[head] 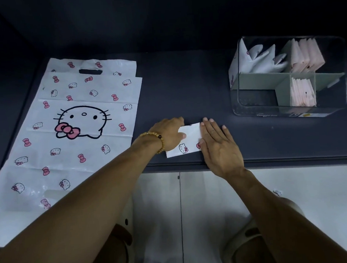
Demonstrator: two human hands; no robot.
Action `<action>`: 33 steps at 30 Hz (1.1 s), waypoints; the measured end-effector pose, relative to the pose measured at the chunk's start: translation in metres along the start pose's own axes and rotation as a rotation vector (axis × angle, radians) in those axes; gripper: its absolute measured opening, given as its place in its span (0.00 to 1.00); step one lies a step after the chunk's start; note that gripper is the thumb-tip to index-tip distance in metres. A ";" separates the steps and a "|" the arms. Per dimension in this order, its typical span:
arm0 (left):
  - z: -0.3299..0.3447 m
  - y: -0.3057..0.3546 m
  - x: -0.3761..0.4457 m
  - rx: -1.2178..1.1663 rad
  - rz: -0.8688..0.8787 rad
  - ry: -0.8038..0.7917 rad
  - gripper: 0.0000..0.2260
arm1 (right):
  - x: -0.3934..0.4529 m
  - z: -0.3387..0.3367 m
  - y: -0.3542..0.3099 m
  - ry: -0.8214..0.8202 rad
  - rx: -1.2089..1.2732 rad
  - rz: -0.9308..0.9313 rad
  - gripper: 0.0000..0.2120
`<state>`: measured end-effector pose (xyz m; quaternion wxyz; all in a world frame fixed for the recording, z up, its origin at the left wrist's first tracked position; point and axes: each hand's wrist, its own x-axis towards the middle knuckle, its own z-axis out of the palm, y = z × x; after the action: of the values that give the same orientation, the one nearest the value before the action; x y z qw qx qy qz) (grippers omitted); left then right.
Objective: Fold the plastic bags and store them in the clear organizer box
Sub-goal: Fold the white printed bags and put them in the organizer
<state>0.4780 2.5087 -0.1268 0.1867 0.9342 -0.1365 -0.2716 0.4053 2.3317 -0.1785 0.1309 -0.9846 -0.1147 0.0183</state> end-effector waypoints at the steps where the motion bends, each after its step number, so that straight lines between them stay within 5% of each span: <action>1: -0.001 0.000 -0.004 -0.112 0.020 -0.015 0.05 | 0.001 -0.003 -0.001 -0.009 0.079 0.016 0.23; 4: -0.009 0.009 -0.009 -0.386 0.102 0.002 0.03 | 0.003 -0.025 0.001 0.013 0.508 0.201 0.16; 9: -0.027 0.064 0.011 -0.627 0.240 0.051 0.06 | 0.008 -0.085 0.034 0.213 0.865 0.477 0.14; 16: -0.037 0.146 0.066 -0.763 0.357 0.158 0.05 | -0.004 -0.141 0.112 0.460 0.876 0.520 0.16; 19: -0.040 0.164 0.092 -0.635 0.367 0.370 0.06 | -0.007 -0.146 0.136 0.600 0.909 0.578 0.16; 22: -0.041 0.180 0.113 -0.249 0.455 0.580 0.09 | -0.007 -0.144 0.151 0.687 0.926 0.644 0.15; 27: -0.040 0.196 0.147 0.220 0.377 0.593 0.14 | 0.003 -0.145 0.161 0.767 0.936 0.707 0.14; 33: -0.038 0.177 0.143 0.246 0.222 0.851 0.06 | 0.030 -0.160 0.156 0.755 0.917 0.658 0.12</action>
<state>0.5885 2.3105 -0.0874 0.1417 0.9576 -0.1783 0.1765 0.4800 2.1512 -0.0653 0.5537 -0.7521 0.2639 -0.2410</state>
